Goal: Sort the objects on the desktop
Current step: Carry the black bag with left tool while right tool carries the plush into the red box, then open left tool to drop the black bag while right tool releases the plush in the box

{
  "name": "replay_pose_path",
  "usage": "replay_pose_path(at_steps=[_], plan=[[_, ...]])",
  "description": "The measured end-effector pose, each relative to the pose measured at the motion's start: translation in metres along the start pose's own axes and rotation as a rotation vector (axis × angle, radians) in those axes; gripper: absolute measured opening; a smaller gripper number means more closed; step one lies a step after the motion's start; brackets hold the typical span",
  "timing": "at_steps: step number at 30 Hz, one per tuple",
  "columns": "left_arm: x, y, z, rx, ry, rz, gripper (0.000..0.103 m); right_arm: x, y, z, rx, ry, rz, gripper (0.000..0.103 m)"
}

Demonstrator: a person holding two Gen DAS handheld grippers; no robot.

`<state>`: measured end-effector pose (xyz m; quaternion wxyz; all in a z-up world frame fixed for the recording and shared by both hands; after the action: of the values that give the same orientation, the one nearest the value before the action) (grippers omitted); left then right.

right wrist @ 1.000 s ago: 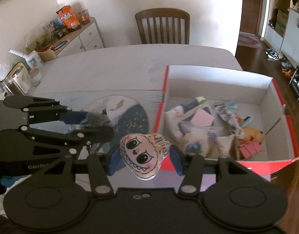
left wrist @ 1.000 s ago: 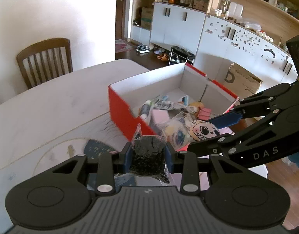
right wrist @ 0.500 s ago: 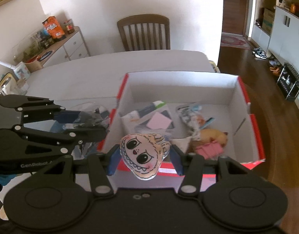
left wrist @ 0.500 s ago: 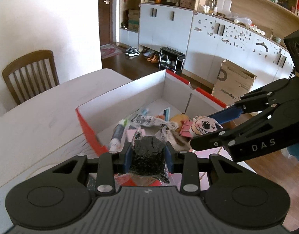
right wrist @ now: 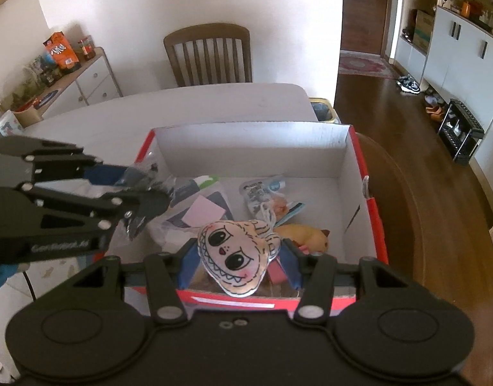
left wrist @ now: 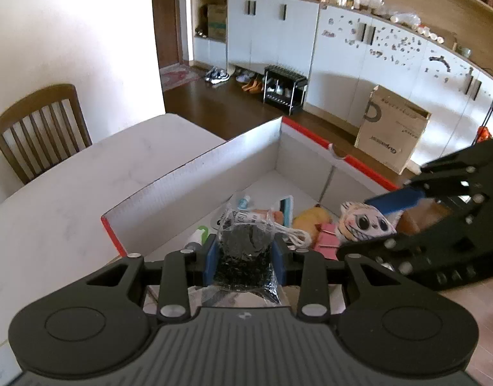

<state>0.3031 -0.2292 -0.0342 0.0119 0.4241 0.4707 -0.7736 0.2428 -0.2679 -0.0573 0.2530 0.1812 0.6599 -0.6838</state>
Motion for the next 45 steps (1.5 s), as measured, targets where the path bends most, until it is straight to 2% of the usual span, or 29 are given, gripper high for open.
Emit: replay_pose_path(at_steps=[7, 13, 25, 35, 41, 45], plan=[[-0.004, 0.038, -0.012, -0.013, -0.014, -0.059, 0.033, 0.0, 0.023, -0.001, 0.007, -0.017, -0.027, 0.053], [-0.001, 0.054, -0.019, -0.019, -0.02, -0.098, 0.033, 0.003, 0.042, -0.004, 0.018, -0.035, -0.047, 0.053], [0.011, 0.071, -0.034, -0.03, -0.056, -0.155, 0.033, 0.012, 0.068, -0.01, 0.017, -0.073, -0.082, 0.053], [0.017, 0.073, -0.037, -0.021, -0.074, -0.171, 0.035, 0.019, 0.078, -0.01, 0.018, -0.064, -0.106, 0.054], [0.017, 0.07, -0.032, -0.013, -0.07, -0.166, 0.043, 0.021, 0.078, -0.009, 0.004, -0.05, -0.111, 0.058], [0.017, 0.062, -0.028, -0.013, -0.068, -0.141, 0.06, 0.021, 0.073, -0.007, -0.006, -0.041, -0.106, 0.065]])
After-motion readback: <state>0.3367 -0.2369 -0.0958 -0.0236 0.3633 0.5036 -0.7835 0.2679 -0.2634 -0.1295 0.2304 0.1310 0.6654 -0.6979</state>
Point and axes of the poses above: each gripper's, at about its wrist camera, not at the fingertips, and y roughly the way its jaws point, z to its right, x to its underside, the point moved 3 cm from there along y, roughly the way its jaws point, and after that the axes turned 13 degrees about x, right-handed, at the moved point
